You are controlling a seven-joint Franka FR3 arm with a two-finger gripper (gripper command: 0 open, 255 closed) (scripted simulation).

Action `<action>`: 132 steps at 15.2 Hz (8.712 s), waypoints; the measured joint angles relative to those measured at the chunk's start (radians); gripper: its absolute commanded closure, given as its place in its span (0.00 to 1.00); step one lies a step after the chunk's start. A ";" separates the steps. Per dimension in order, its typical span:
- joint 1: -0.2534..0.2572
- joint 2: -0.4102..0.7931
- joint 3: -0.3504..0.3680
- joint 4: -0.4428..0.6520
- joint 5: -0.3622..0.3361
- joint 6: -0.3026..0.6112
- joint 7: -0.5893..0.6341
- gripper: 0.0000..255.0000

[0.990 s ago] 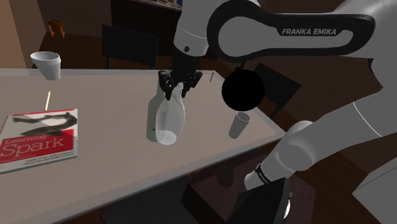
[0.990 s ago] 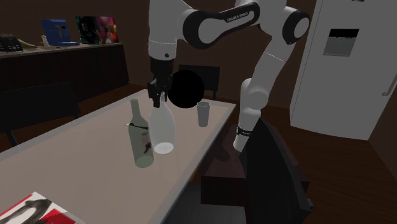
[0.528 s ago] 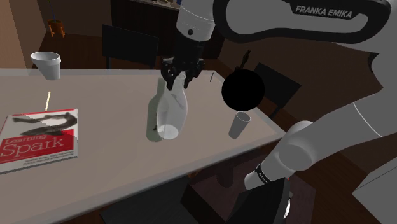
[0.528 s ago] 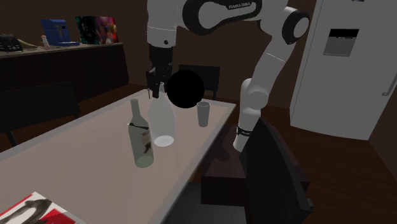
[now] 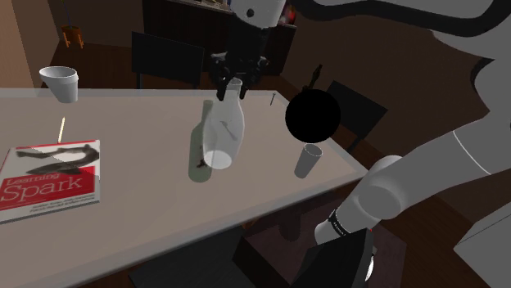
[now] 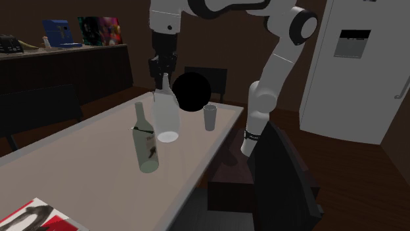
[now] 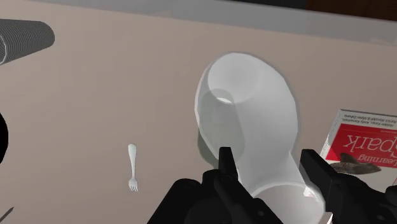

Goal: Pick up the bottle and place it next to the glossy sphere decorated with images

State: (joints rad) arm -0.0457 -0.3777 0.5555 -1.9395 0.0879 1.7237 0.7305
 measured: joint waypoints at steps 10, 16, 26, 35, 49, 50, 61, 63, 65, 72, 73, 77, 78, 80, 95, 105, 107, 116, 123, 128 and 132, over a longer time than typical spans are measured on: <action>-0.011 0.040 0.003 0.168 -0.020 -0.131 0.008 1.00; -0.019 0.081 0.011 0.291 -0.039 -0.219 0.016 1.00; -0.028 0.177 0.044 0.527 -0.088 -0.372 0.042 1.00; -0.050 0.105 -0.028 0.535 -0.054 -0.440 -0.042 1.00; -0.056 -0.260 -0.376 0.205 -0.032 -0.474 -0.405 1.00; -0.056 -0.278 -0.394 0.192 -0.038 -0.480 -0.425 1.00; -0.065 -0.422 -0.636 0.106 -0.171 -0.535 -0.686 1.00; -0.065 -0.425 -0.676 0.113 -0.197 -0.540 -0.730 1.00; -0.067 -0.445 -0.726 0.107 -0.233 -0.548 -0.785 1.00; -0.062 -0.441 -0.881 0.170 -0.337 -0.575 -0.953 1.00; -0.060 -0.438 -0.903 0.178 -0.350 -0.575 -0.976 1.00; -0.046 -0.415 -1.000 0.233 -0.406 -0.579 -1.076 1.00; -0.043 -0.412 -1.022 0.245 -0.419 -0.581 -1.100 1.00; -0.031 -0.395 -1.079 0.270 -0.445 -0.571 -1.152 1.00; -0.010 -0.410 -1.257 0.232 -0.538 -0.477 -1.296 1.00; -0.048 -0.497 -1.267 0.043 -0.574 -0.371 -1.271 1.00; -0.056 -0.515 -1.269 0.002 -0.582 -0.349 -1.265 1.00; -0.087 -0.580 -1.294 -0.150 -0.619 -0.259 -1.246 1.00; -0.109 -0.621 -1.326 -0.257 -0.655 -0.188 -1.237 1.00; -0.122 -0.642 -1.353 -0.322 -0.682 -0.141 -1.233 1.00; -0.135 -0.661 -1.379 -0.379 -0.708 -0.099 -1.230 1.00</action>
State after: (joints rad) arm -0.1810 -1.0383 -0.8237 -2.3184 -0.6199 1.6245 -0.4995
